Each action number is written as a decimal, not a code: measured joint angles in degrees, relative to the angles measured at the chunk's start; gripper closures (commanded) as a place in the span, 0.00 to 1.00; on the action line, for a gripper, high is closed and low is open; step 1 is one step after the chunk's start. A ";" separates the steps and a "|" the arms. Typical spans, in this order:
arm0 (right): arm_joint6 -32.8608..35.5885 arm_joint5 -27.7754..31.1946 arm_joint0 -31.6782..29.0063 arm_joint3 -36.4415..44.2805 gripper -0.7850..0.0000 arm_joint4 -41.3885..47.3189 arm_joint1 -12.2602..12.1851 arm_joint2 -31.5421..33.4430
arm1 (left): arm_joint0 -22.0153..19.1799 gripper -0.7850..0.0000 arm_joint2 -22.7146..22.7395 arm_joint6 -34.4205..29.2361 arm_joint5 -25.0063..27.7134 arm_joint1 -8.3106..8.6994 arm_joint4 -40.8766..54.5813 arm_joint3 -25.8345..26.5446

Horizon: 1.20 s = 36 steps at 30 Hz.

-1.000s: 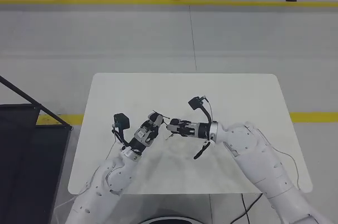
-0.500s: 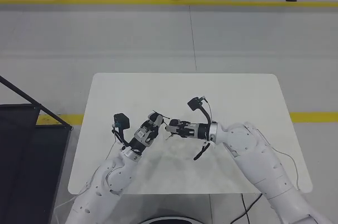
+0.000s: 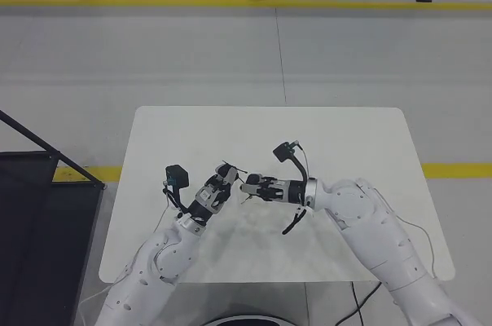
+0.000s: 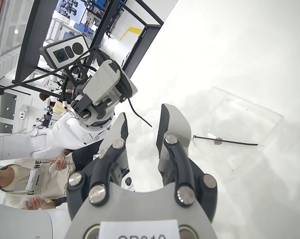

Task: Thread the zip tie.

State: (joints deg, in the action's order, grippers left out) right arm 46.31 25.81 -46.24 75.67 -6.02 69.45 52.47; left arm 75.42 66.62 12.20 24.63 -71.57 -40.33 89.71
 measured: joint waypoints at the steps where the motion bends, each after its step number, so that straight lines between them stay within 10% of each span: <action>1: 0.08 0.02 0.00 0.02 0.63 0.00 0.02 -0.04 | 0.00 1.00 0.00 0.00 0.00 0.00 0.00 0.00; 8: 0.27 -0.12 0.21 -0.04 0.66 -0.24 0.18 -0.30 | 0.00 1.00 0.00 0.00 0.00 0.00 0.00 0.00; 14: 0.12 0.08 0.27 -0.23 1.00 -0.17 0.29 -0.31 | 0.00 1.00 0.00 0.00 0.00 0.00 0.00 0.00; 21: 0.24 0.35 0.22 -0.19 1.00 -0.20 0.37 -0.29 | 0.00 1.00 0.00 0.00 0.00 0.00 0.00 0.00; 27: 0.12 0.43 -0.32 0.52 1.00 -0.50 0.25 0.17 | 0.00 0.25 0.00 0.00 0.00 0.00 0.00 0.00; 36: -0.18 -0.01 -1.40 1.71 1.00 -0.63 -0.05 1.35 | 0.00 0.11 0.00 0.00 0.00 0.00 0.00 0.00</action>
State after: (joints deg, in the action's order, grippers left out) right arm 46.13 25.80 -47.63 77.38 -6.65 69.40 53.82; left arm 75.42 66.62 12.20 24.63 -71.57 -40.33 89.71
